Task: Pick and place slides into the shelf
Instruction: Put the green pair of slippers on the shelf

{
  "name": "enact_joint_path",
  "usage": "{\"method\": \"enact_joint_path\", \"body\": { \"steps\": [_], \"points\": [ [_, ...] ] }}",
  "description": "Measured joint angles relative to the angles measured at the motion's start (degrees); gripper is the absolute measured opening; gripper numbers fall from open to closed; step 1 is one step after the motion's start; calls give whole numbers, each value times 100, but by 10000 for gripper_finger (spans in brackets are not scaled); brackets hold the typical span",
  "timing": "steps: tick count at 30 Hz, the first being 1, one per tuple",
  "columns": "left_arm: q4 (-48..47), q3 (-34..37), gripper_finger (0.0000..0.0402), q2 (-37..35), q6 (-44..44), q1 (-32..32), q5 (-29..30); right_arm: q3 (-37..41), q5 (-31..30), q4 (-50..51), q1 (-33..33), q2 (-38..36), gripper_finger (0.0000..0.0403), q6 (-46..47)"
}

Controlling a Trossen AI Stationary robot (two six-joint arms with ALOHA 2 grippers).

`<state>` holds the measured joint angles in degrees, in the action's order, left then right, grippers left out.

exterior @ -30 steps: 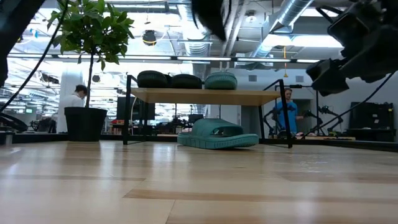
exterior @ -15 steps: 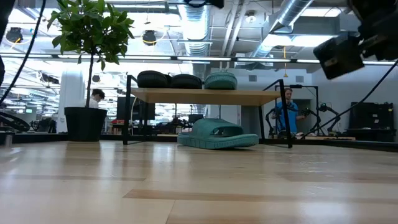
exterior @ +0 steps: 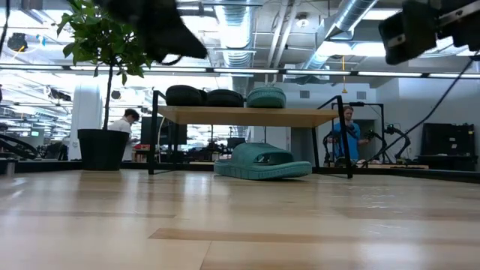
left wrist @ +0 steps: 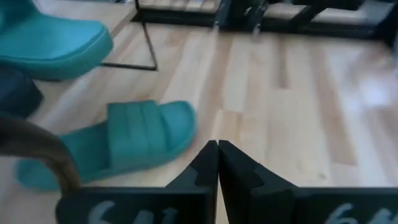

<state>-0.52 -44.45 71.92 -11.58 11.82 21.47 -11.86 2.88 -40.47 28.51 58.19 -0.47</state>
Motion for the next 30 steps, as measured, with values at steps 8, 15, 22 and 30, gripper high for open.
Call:
{"method": "enact_joint_path", "body": {
  "steps": [8,15,22,30],
  "points": [
    [2774,1991,2,-868,-175,620,-168,-45,-143,-1724,-44,1417,215,-493],
    [3362,2368,2,-776,-170,1115,-115,-480,-317,-1895,-297,2422,214,-107],
    [3408,2365,2,-669,-159,1481,31,-1200,-355,-1831,-536,3211,214,-88],
    [2854,2368,2,-667,-415,1594,-4,-1994,-2826,617,-739,3163,214,140]
  ]
}}
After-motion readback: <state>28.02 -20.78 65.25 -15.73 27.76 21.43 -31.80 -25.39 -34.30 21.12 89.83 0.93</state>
